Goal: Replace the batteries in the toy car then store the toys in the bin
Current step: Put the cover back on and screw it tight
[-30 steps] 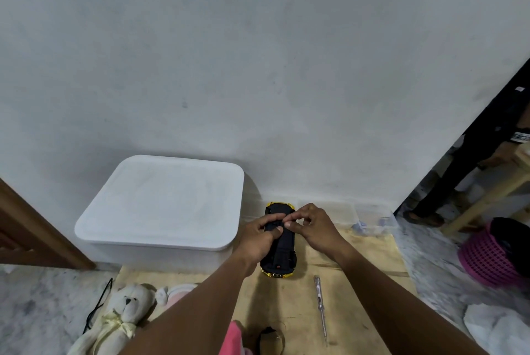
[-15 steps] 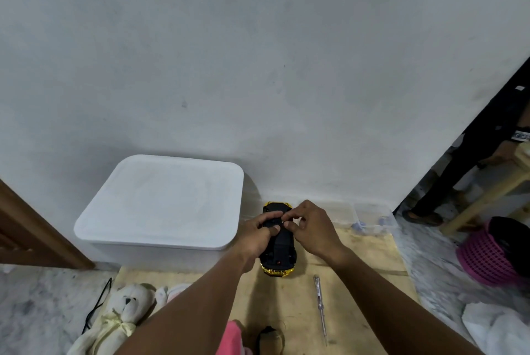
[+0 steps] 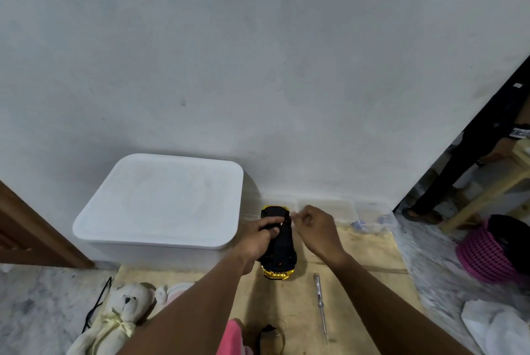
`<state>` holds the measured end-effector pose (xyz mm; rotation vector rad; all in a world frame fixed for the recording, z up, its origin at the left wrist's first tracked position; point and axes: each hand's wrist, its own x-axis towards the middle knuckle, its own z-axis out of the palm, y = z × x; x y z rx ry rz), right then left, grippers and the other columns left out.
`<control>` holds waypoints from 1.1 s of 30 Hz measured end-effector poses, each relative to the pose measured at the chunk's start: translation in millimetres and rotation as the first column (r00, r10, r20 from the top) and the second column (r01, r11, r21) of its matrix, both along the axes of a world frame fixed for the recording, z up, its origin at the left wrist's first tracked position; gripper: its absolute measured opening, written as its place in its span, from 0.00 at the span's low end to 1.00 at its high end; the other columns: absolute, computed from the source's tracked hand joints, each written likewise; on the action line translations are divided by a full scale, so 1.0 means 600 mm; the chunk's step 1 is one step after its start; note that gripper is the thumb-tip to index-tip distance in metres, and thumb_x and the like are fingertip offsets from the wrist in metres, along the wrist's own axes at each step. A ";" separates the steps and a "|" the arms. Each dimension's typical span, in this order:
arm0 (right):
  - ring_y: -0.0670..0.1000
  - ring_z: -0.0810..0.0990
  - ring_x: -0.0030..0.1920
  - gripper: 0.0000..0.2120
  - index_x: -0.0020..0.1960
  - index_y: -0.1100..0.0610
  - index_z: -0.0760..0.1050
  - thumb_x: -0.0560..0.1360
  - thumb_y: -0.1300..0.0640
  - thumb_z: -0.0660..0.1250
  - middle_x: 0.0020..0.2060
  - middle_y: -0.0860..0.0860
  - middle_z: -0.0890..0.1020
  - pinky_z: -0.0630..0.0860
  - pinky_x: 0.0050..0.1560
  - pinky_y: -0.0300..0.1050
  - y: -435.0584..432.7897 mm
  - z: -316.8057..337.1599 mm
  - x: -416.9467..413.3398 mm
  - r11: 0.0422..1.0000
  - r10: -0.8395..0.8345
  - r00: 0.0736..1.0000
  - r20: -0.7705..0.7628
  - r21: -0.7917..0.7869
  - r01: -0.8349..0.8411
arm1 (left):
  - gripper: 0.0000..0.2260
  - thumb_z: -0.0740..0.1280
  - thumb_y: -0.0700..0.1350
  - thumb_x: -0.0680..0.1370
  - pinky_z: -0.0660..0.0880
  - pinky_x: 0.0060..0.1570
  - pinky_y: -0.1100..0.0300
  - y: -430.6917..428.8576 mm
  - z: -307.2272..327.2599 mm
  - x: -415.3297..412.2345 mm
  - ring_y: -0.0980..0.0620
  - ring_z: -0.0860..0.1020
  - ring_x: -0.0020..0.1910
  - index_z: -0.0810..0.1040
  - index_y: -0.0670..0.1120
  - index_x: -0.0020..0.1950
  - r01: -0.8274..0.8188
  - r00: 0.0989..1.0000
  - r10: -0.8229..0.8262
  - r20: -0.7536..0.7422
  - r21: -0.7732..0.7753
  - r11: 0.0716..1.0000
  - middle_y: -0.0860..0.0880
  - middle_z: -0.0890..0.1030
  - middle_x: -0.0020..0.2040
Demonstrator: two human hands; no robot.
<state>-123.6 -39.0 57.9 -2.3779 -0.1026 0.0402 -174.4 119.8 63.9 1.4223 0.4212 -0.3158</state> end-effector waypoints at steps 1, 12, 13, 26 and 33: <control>0.53 0.79 0.40 0.11 0.40 0.55 0.74 0.76 0.48 0.67 0.36 0.50 0.80 0.74 0.41 0.47 -0.016 -0.021 -0.005 0.995 -0.092 0.995 -0.031 0.046 0.094 | 0.13 0.63 0.38 0.81 0.77 0.32 0.65 0.001 -0.001 0.000 0.53 0.82 0.47 0.83 0.53 0.59 -0.006 1.000 0.006 -0.010 -0.002 1.000 0.49 0.83 0.55; 0.57 0.82 0.40 0.24 0.63 0.58 0.69 0.70 0.65 0.72 0.47 0.55 0.80 0.80 0.34 0.45 -0.107 -0.181 -0.081 0.973 -0.162 0.898 -0.409 -0.217 0.076 | 0.12 0.63 0.40 0.81 0.78 0.36 0.61 0.008 0.003 -0.005 0.50 0.81 0.49 0.82 0.54 0.58 0.011 0.999 -0.011 -0.030 0.011 1.000 0.48 0.82 0.57; 0.57 0.82 0.39 0.23 0.63 0.59 0.70 0.70 0.66 0.71 0.45 0.55 0.80 0.82 0.37 0.49 -0.109 -0.171 -0.073 0.977 -0.171 0.926 -0.337 -0.176 0.117 | 0.12 0.64 0.40 0.81 0.79 0.37 0.60 0.010 0.004 -0.005 0.50 0.81 0.49 0.82 0.55 0.57 0.012 0.999 -0.012 -0.033 0.016 1.000 0.48 0.82 0.57; 0.55 0.84 0.43 0.27 0.67 0.46 0.71 0.76 0.72 0.64 0.44 0.58 0.79 0.84 0.38 0.54 0.010 0.122 -0.006 0.758 -0.098 0.979 0.177 0.650 -0.042 | 0.13 0.63 0.38 0.81 0.76 0.30 0.65 -0.012 0.027 -0.010 0.51 0.82 0.47 0.83 0.54 0.56 0.018 0.997 -0.018 -0.073 -0.010 1.000 0.49 0.83 0.55; 0.54 0.83 0.43 0.30 0.67 0.45 0.72 0.74 0.74 0.62 0.44 0.58 0.79 0.84 0.39 0.57 0.016 0.095 -0.007 0.810 -0.085 0.982 0.168 0.585 -0.030 | 0.14 0.64 0.39 0.81 0.77 0.32 0.63 -0.009 0.035 -0.008 0.49 0.82 0.49 0.84 0.56 0.51 0.007 0.997 -0.007 -0.075 0.001 1.000 0.48 0.83 0.56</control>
